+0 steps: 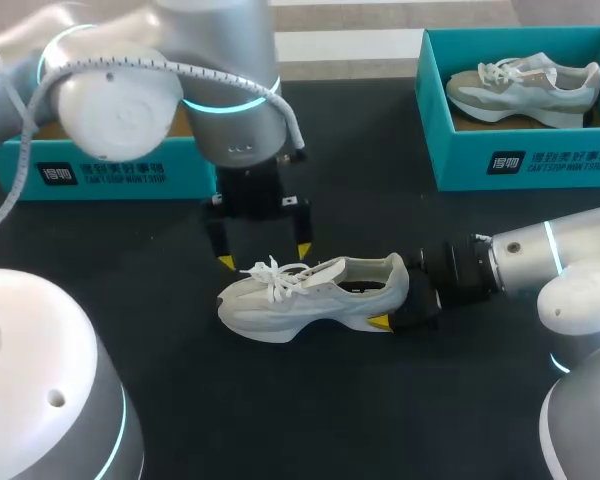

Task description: Take the shoe out of the shoebox, open the shoe tongue, remove and reinsert the insole, then place the shoe into the shoebox

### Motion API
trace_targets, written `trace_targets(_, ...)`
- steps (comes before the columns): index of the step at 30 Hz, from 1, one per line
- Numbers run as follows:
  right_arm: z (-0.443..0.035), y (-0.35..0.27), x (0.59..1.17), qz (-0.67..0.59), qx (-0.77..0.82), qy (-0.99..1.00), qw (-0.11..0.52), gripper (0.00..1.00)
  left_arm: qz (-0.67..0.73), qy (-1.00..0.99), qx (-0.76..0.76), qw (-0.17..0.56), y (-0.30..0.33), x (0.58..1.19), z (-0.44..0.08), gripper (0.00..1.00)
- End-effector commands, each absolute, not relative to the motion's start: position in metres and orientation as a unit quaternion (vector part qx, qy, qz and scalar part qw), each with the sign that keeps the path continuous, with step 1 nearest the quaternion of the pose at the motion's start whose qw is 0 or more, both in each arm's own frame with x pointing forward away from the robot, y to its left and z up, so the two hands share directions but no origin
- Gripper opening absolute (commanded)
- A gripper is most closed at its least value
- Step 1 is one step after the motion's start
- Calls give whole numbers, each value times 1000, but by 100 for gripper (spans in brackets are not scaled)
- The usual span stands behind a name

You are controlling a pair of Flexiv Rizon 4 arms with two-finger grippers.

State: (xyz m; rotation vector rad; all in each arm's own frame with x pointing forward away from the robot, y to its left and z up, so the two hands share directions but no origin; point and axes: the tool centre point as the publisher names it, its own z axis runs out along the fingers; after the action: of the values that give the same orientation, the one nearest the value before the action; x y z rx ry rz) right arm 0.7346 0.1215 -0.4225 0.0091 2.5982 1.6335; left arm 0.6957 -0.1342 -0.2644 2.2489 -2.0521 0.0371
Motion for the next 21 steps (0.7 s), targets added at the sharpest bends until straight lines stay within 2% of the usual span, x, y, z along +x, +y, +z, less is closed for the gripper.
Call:
trace_targets(1,-432,129,734,530,3,847,36,0,7,-689,723,46,-154,703,-274,100)
trace_targets(21,-432,129,734,530,3,847,36,0,-13,-722,689,55,-202,730,-319,100)
